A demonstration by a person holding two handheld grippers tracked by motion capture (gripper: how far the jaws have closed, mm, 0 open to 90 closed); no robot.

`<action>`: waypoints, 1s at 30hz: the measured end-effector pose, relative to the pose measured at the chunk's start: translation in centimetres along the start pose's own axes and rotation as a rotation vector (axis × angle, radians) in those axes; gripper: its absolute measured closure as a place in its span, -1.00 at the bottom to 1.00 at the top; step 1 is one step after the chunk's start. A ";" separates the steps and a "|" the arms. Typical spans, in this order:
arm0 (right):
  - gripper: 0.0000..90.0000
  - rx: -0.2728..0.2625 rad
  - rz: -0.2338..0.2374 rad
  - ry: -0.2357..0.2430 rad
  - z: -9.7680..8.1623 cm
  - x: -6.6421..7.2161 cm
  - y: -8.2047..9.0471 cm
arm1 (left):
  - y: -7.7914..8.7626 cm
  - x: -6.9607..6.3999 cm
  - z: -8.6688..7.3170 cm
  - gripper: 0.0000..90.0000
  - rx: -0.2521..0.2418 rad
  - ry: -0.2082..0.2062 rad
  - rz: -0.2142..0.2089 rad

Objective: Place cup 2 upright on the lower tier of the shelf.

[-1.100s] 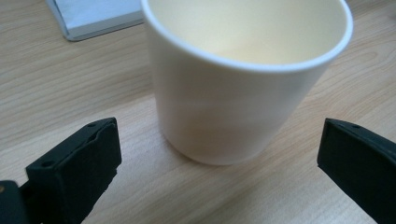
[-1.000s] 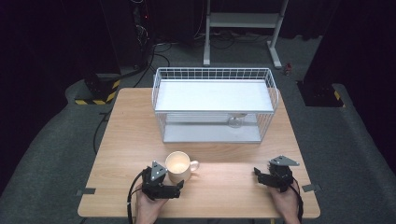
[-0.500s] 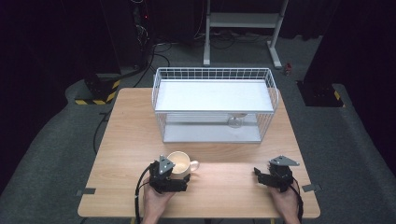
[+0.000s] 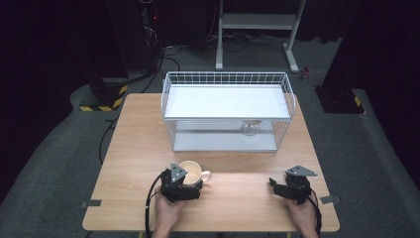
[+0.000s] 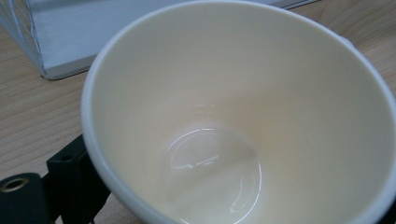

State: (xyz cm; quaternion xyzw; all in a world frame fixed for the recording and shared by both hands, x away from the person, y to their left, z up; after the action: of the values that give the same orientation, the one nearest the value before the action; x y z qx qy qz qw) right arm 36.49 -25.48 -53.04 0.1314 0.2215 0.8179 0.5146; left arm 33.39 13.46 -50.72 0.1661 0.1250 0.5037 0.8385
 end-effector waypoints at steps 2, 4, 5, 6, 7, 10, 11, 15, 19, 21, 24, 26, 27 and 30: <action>-0.43 0.000 0.000 0.000 0.0 0.0 0.0 | 0.0 0.0 0.0 -0.84 -0.002 -0.005 0.001; -0.43 0.000 0.000 0.000 0.0 0.0 0.0 | 0.0 -0.1 0.0 -0.83 -0.005 -0.009 0.004; -0.43 0.000 0.000 0.000 0.0 0.0 0.0 | 0.0 -0.1 0.0 -0.83 -0.003 -0.011 0.004; -0.43 0.000 0.000 0.000 0.0 0.0 0.0 | 0.1 -0.1 0.0 -0.83 -0.004 -0.014 0.007; -0.43 0.000 0.000 0.000 0.0 0.0 0.0 | 0.1 -0.2 0.0 -0.82 -0.005 -0.018 0.009; -0.43 0.000 0.000 0.000 0.0 0.0 0.0 | 0.1 -0.2 0.0 -0.82 -0.006 -0.021 0.011; -0.43 0.000 0.000 0.000 0.0 0.0 0.0 | 0.1 -0.2 0.0 -0.82 -0.007 -0.023 0.010; -0.43 0.000 0.000 0.000 0.0 0.0 0.0 | 0.1 -0.2 0.0 -0.82 -0.009 -0.023 0.012; -0.43 0.000 0.000 0.000 0.0 0.0 0.0 | 0.0 -0.2 0.0 -0.82 -0.013 -0.024 0.014; -0.43 0.000 0.000 0.000 0.0 0.0 0.0 | 0.0 -0.1 0.0 -0.81 -0.015 -0.014 0.016; -0.43 0.000 0.000 0.000 0.0 0.0 0.0 | -0.1 -0.1 0.2 -0.81 -0.020 -0.005 0.019; -0.43 0.000 0.000 0.000 0.0 0.0 0.0 | -0.1 -0.1 0.2 -0.81 -0.017 -0.007 0.018; -0.43 0.000 0.000 0.000 0.0 0.0 0.0 | -0.1 -0.2 0.2 -0.81 -0.017 -0.010 0.017; -0.43 0.000 0.000 0.000 0.0 0.0 0.0 | -0.2 -0.2 0.5 -0.81 -0.014 -0.020 0.017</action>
State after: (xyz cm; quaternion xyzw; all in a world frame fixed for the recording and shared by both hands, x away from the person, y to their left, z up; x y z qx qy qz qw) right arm 36.49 -25.48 -53.04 0.1315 0.2215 0.8178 0.5147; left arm 33.64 13.08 -50.37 0.1662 0.1116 0.5098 0.8367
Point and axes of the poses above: each handheld gripper's, and its own axes: y roughly backward along the jaws, z roughly out of its top, x roughly to its left, the point moved 1 cm from there along -y, roughly forward along the jaws, and after that the axes turned 14 degrees about -x, right-handed, at the moved point
